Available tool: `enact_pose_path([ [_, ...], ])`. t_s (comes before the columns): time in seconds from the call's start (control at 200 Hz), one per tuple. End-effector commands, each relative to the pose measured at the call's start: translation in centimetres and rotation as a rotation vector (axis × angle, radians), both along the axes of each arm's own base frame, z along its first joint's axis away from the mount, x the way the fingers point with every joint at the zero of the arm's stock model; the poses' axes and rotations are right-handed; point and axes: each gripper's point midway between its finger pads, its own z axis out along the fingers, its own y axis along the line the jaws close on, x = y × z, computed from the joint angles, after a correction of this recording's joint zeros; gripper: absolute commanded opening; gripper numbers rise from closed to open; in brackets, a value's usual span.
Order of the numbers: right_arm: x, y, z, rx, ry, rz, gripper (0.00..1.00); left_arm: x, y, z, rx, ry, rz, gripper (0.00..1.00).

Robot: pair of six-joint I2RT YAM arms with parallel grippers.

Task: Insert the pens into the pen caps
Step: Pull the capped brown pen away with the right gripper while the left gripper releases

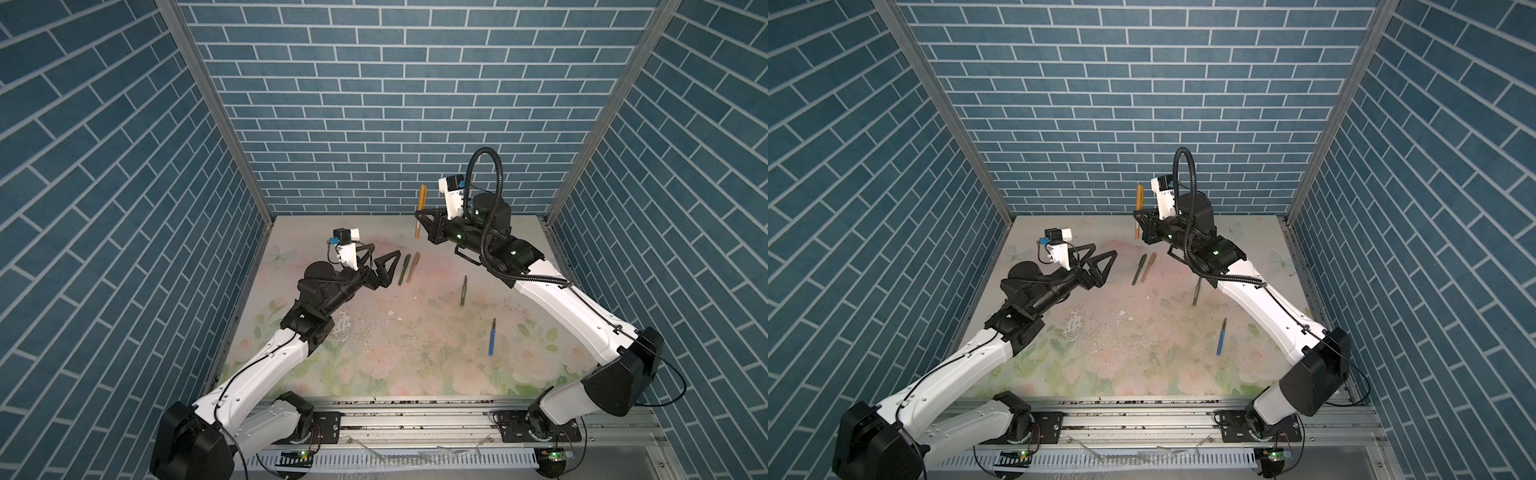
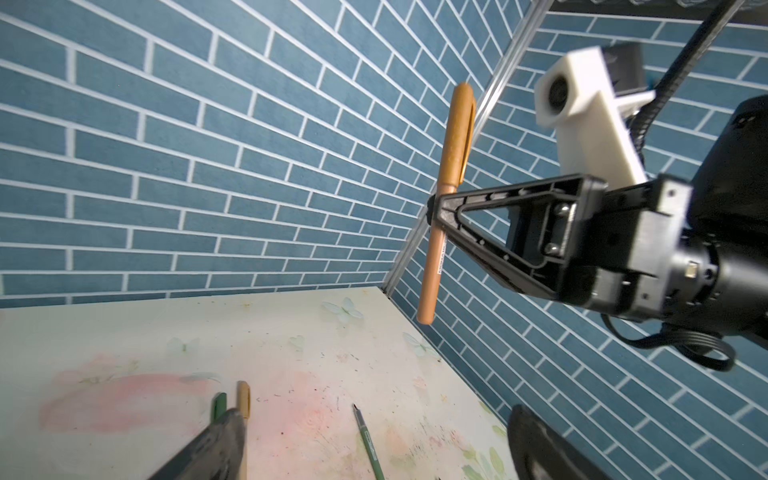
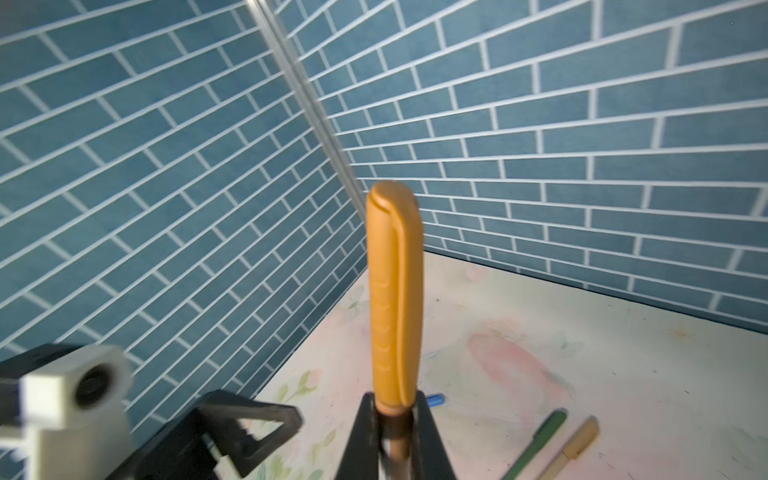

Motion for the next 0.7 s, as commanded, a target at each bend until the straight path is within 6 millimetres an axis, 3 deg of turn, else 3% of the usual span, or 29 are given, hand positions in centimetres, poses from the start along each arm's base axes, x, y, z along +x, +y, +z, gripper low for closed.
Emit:
enact_pose_path([
  [0.0, 3.4, -1.7, -6.8, -0.055, 0.188, -0.116, 0.03, 0.9, 2.2, -1.1, 0.017, 0.036, 0.138, 1.0],
  [0.23, 7.1, -3.7, -19.7, -0.155, 0.49, -0.228, 0.03, 1.0, 2.8, -1.1, 0.028, 0.048, 0.172, 1.0],
  [0.34, 8.0, -4.4, -24.5, -0.178, 0.608, -0.25, 0.03, 1.0, 2.6, -1.1, 0.026, 0.053, 0.162, 1.0],
  [0.53, 8.6, -4.8, -30.5, -0.229, 0.76, -0.255, 0.05, 0.9, 2.5, -1.1, 0.024, 0.06, 0.154, 1.0],
  [0.695, 8.8, -4.2, -33.2, -0.221, 0.828, -0.228, 0.06, 1.0, 2.5, -1.1, 0.025, 0.062, 0.154, 0.99],
])
